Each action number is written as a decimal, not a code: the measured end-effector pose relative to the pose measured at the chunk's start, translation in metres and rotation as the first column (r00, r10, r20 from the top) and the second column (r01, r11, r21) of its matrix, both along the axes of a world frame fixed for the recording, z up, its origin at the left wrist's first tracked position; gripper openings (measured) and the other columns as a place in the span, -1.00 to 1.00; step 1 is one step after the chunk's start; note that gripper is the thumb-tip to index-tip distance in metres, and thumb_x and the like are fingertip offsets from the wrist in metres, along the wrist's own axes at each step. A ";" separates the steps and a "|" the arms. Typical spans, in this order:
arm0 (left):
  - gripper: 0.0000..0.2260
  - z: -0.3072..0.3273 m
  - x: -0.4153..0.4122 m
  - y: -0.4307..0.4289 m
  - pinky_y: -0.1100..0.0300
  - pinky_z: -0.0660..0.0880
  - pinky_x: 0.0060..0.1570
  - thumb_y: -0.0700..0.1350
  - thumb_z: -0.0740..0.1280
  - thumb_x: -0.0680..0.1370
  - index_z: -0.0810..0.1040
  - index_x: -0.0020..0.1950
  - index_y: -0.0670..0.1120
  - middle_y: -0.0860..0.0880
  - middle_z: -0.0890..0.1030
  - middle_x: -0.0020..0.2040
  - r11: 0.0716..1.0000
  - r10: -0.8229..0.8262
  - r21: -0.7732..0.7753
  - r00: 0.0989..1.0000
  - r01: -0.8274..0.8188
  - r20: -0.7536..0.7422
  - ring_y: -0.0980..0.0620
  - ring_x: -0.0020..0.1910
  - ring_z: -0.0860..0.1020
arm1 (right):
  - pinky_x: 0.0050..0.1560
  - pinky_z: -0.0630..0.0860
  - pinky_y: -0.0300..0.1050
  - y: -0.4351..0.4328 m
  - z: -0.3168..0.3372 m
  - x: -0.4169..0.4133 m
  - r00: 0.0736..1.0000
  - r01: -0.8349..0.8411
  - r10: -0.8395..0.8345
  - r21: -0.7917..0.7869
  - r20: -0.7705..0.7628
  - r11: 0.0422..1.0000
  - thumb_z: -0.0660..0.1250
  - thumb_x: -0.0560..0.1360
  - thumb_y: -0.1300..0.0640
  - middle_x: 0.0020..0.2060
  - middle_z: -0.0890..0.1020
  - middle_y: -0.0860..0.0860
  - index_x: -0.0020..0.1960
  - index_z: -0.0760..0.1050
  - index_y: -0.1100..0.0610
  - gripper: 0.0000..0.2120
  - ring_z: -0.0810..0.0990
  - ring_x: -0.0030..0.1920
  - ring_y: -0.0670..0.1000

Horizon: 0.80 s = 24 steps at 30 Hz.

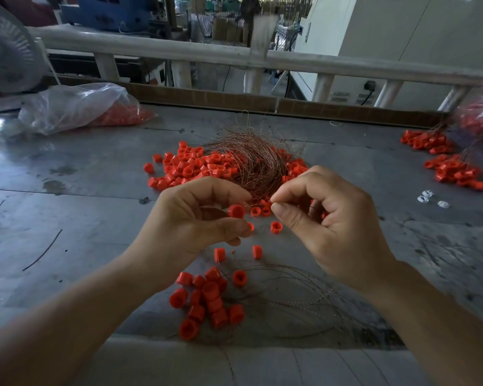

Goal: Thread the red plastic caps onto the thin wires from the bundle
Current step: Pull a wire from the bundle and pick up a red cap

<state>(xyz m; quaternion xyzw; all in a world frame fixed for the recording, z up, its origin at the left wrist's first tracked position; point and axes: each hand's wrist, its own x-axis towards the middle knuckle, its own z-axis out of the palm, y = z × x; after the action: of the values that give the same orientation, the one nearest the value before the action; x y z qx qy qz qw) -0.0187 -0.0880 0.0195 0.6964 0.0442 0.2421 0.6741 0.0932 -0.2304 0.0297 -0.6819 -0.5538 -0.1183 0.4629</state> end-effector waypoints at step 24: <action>-0.78 0.002 -0.001 -0.005 0.32 0.56 -0.25 -0.10 0.46 0.11 0.65 -0.27 -0.02 -0.04 0.68 -0.26 1.000 -0.001 -0.021 0.998 0.002 0.069 0.05 -0.25 0.66 | -0.33 0.31 -0.46 0.003 -0.002 -0.009 0.998 -0.039 0.036 -0.073 -0.047 0.997 0.35 0.38 0.23 -0.36 0.43 -0.19 -0.23 0.56 0.16 -0.98 0.41 -0.33 -0.21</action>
<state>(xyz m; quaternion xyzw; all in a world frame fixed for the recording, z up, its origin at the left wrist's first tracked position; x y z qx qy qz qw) -0.0195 -0.0927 0.0215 0.6804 0.0230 0.2652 0.6828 0.0843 -0.2272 0.0275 -0.6906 -0.5598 -0.0731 0.4521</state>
